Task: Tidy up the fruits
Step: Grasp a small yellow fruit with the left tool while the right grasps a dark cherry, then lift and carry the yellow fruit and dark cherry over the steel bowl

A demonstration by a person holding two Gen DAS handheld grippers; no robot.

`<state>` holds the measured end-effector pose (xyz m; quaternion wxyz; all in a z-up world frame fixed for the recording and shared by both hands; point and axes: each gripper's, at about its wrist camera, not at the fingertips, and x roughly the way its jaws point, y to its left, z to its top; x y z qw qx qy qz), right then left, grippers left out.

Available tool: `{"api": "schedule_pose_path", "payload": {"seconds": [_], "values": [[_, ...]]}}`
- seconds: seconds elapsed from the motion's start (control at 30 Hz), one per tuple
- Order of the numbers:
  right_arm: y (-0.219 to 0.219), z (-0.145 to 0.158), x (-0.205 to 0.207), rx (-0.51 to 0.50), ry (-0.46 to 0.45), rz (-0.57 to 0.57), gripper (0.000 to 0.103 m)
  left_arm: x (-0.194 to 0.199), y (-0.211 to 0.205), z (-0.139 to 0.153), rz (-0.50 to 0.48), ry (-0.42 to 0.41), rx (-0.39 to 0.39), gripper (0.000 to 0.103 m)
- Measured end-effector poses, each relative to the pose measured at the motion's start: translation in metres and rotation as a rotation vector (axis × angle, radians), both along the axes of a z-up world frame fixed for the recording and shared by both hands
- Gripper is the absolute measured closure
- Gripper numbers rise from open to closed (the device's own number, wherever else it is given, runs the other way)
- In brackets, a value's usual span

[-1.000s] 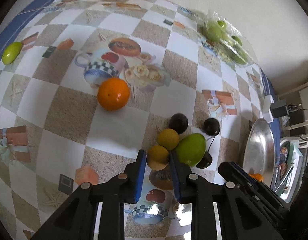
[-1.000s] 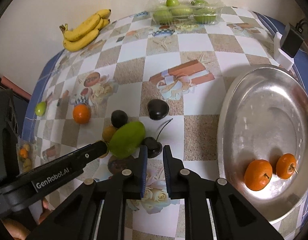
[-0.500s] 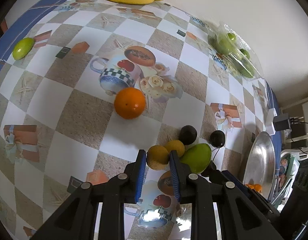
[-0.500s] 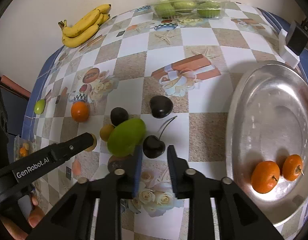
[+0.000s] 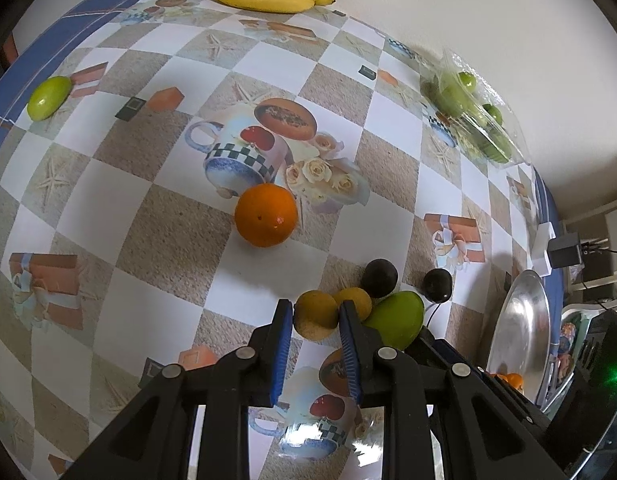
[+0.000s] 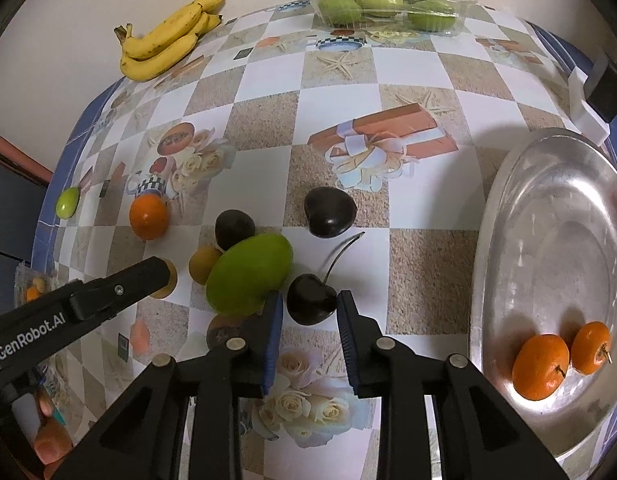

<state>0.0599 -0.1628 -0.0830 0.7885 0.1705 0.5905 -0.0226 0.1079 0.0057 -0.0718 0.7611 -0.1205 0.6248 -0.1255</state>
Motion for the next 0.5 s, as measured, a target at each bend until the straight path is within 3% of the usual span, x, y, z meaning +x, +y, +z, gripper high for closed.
{"api": "schedule_pose_path", "payload": {"seconds": [0.5], "values": [[-0.0035, -0.002, -0.0018, 0.014, 0.002, -0.012, 0.076, 0.0012, 0.0032, 0.0008, 0.017, -0.008, 0.011, 0.077]]}}
